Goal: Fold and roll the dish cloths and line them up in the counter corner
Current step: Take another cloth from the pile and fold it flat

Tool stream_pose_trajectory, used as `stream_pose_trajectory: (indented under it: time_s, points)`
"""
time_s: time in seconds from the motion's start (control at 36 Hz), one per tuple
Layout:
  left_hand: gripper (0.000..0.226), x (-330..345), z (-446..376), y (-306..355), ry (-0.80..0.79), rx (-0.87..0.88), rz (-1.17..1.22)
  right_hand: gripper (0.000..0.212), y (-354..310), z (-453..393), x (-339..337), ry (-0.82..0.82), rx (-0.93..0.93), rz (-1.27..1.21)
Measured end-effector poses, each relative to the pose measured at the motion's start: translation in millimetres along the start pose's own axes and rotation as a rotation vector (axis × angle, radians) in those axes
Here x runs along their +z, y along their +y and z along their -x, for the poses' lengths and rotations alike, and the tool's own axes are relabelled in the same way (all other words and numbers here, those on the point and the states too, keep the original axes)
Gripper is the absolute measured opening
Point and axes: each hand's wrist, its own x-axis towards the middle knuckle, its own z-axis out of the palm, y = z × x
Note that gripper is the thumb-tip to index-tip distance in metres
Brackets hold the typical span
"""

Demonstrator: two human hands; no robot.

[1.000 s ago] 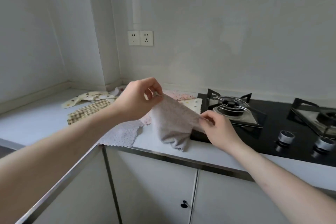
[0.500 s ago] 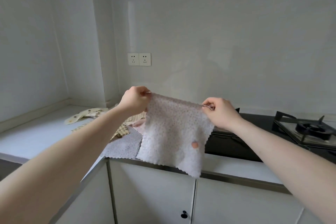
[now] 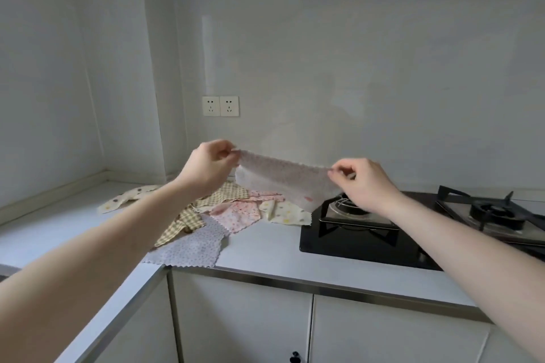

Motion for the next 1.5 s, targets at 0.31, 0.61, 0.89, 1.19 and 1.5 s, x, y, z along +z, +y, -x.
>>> stream_pose_trajectory:
  time_s: [0.31,0.61,0.89,1.19,1.5]
  points:
    - [0.013,33,85,-70,-0.602,-0.107,-0.253,0.015,62,84,54,-0.489,0.073,0.152]
    - [0.016,51,64,-101,-0.495,-0.312,-0.193,0.014,74,54,76,-0.225,0.245,-0.055]
    - [0.022,86,37,-125,-0.358,-0.373,-0.334,0.009,86,15,123,-0.063,0.356,-0.070]
    - [0.019,120,30,-158,-0.210,-0.312,-0.524,0.009,105,11,165,-0.017,0.377,0.062]
    - [0.017,129,26,-181,-0.184,-0.219,-0.441,0.030,109,13,174,-0.079,0.325,0.264]
